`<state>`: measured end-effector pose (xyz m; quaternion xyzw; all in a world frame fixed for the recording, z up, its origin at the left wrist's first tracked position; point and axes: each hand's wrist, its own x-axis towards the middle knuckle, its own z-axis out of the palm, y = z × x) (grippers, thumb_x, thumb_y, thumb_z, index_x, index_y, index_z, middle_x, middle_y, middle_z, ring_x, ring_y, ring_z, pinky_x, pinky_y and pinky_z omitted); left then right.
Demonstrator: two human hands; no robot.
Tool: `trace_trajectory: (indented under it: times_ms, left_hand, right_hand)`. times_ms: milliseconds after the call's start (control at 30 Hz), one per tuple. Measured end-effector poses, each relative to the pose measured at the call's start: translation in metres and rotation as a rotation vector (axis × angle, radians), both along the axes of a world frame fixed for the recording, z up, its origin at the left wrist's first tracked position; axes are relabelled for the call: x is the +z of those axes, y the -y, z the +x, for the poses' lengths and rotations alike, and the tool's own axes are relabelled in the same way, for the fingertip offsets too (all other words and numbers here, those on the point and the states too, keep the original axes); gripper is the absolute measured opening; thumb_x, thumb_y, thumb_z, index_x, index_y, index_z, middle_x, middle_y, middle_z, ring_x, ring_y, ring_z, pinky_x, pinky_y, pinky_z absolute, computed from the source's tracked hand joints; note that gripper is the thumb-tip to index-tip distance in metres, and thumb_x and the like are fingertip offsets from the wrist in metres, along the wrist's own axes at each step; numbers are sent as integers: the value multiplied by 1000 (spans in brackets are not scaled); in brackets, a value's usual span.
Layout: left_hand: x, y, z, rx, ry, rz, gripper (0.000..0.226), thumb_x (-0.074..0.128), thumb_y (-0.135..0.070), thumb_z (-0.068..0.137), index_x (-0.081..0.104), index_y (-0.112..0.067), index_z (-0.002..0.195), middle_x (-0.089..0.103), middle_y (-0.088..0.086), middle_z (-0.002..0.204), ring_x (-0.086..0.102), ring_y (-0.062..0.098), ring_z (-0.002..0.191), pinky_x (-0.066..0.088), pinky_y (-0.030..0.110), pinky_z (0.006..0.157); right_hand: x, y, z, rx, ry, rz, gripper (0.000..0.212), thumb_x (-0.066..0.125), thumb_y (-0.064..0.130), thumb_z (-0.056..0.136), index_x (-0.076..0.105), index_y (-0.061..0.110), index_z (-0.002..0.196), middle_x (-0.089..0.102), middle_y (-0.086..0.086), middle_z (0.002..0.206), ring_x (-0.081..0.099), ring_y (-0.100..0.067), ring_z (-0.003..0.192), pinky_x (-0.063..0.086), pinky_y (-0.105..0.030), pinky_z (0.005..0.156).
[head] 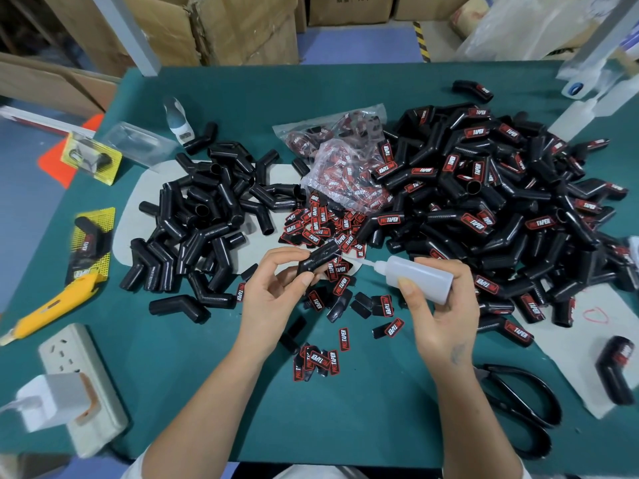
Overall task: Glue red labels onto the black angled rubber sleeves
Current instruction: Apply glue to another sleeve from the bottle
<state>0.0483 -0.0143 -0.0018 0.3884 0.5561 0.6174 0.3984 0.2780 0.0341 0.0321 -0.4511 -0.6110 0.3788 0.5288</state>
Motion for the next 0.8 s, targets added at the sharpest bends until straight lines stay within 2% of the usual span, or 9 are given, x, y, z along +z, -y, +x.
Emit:
trace_trajectory:
  times_ms: [200, 367, 500, 800]
  left_hand:
    - [2, 0, 1, -15, 45, -12, 22, 72, -15, 96, 68, -12, 117, 63, 24, 125, 71, 46, 112, 46, 70, 106]
    - [2, 0, 0, -24, 47, -17, 23, 72, -15, 97, 67, -12, 119, 66, 21, 122, 73, 43, 109, 51, 63, 105]
    - [3, 0, 0, -19, 48, -21, 24, 72, -18, 97, 67, -12, 120, 68, 19, 123, 73, 42, 109, 52, 59, 105]
    - [2, 0, -1, -24, 50, -21, 24, 72, -17, 97, 67, -10, 120, 66, 23, 123, 72, 43, 110, 51, 60, 106]
  right_hand:
    - [1, 0, 0, -3, 3, 1, 27, 70, 40, 93, 58, 52, 114, 65, 24, 114, 65, -4, 103, 50, -14, 83]
    - [2, 1, -1, -1, 2, -3, 24, 70, 49, 94, 58, 52, 114, 64, 23, 113, 65, -5, 99, 51, -15, 81]
    - [2, 0, 0, -4, -11, 0, 27, 70, 40, 93, 59, 52, 114, 65, 22, 114, 65, -5, 102, 50, -15, 83]
    - [2, 1, 0, -6, 1, 4, 27, 70, 38, 94, 58, 51, 114, 64, 24, 114, 64, -4, 101, 50, -13, 82]
